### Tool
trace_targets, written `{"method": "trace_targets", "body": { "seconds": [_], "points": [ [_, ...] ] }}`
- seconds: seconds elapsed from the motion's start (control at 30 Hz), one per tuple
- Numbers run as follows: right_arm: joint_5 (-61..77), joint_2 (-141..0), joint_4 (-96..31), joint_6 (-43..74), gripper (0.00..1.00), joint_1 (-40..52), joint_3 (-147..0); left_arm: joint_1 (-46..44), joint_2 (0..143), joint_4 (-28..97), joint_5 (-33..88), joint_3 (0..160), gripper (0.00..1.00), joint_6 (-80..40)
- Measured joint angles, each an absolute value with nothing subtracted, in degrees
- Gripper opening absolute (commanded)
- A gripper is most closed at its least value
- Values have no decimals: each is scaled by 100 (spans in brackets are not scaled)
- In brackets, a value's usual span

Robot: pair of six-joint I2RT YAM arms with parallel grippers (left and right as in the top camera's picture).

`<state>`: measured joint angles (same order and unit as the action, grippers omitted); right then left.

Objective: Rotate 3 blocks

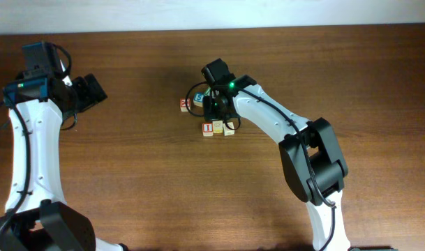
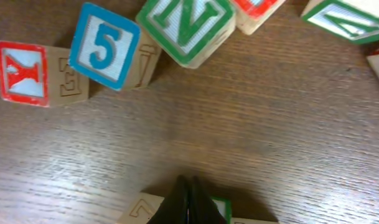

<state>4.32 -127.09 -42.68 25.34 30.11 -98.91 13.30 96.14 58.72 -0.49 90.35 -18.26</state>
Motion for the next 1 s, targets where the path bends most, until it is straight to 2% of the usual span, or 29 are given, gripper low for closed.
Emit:
{"method": "trace_targets", "body": {
  "seconds": [0.87,1.0],
  "points": [
    [290,-12711,-4628,2484,5,3074,-9909,1330,9614,5872,-49,9035,99,-1826],
    [290,-12700,-5162,2477,5,2814,-10300,1330,9614,5872,-49,9035,99,-1826]
  ]
}}
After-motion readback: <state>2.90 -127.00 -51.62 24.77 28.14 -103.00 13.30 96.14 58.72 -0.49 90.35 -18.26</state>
